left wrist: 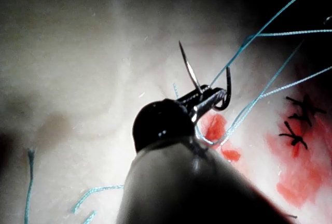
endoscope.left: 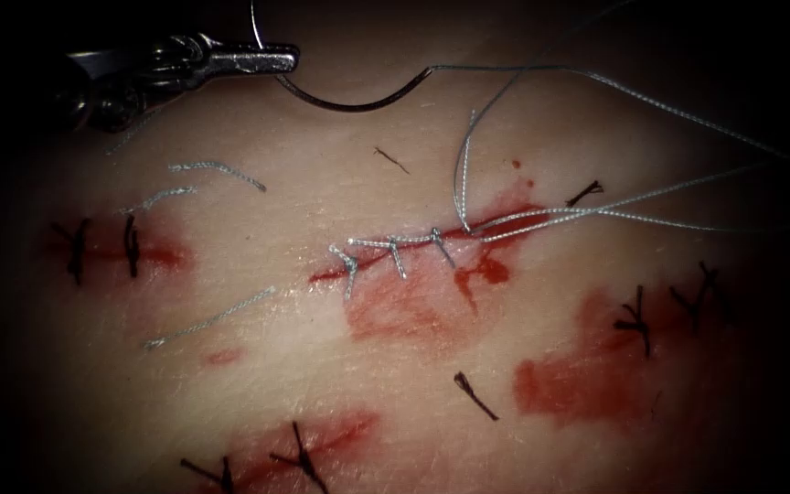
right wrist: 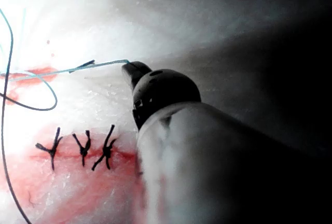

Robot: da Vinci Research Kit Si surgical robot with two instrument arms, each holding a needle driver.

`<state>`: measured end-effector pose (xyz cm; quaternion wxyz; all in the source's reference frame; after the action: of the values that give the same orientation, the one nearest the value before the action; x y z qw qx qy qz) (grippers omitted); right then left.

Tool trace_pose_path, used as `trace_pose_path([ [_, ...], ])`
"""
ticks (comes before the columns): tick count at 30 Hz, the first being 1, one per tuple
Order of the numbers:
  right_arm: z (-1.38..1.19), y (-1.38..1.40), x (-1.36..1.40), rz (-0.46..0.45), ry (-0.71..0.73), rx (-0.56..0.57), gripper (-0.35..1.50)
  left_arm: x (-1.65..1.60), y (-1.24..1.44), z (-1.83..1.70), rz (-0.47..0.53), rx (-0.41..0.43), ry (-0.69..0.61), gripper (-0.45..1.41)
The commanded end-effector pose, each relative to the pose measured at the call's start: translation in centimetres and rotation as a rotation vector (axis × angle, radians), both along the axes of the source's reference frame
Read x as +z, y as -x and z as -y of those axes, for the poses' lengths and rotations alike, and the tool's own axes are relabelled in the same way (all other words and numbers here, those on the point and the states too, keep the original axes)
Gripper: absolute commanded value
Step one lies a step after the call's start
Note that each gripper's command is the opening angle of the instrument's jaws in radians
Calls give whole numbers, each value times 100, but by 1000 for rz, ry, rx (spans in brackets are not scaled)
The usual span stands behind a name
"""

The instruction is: Wound Closure

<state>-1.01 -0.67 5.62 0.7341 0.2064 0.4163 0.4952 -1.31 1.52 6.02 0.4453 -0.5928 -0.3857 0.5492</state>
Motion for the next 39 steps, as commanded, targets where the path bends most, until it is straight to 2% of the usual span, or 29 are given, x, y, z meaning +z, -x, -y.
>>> trace_pose_path([
  [1,3,-12,3,-7,4,-18,-35,5,5,0,0,0,0,-45],
  [2,4,-15,3,-10,17,-39,-35,5,5,0,0,0,0,-45],
  [3,4,-19,3,-10,25,-57,-10,5,5,0,0,0,0,-45],
  [4,5,-25,2,-24,56,-84,41,5,5,0,1,0,-6,-45],
  [5,5,-30,1,-38,66,-86,78,6,5,0,-2,-3,0,-45],
  [6,6,-34,-1,-49,81,-82,103,6,5,0,-6,-4,5,-45],
  [9,12,-50,-11,-107,108,-49,111,8,4,-2,-32,-14,33,-45],
  [11,17,-65,-21,-162,92,-74,115,9,3,-4,-58,-23,60,-45],
  [14,32,-88,-37,-252,55,-166,113,13,-2,-8,-117,-52,97,-45],
  [15,39,-96,-42,-267,52,-185,106,14,-3,-10,-135,-60,113,-45],
  [18,59,-126,-54,-330,39,-265,49,17,-9,-14,-165,-77,134,-45],
  [24,101,-192,-41,-416,-23,-335,46,19,-13,-17,-191,-102,155,-45],
  [27,116,-211,-34,-412,-3,-351,42,18,-12,-16,-197,-108,155,-45],
  [32,128,-257,-18,-363,8,-347,17,18,-11,-15,-193,-104,155,-45],
  [35,134,-279,-5,-345,28,-329,12,18,-11,-15,-194,-105,155,-45],
  [39,141,-299,11,-276,64,-281,12,18,-11,-15,-195,-106,155,-45],
])
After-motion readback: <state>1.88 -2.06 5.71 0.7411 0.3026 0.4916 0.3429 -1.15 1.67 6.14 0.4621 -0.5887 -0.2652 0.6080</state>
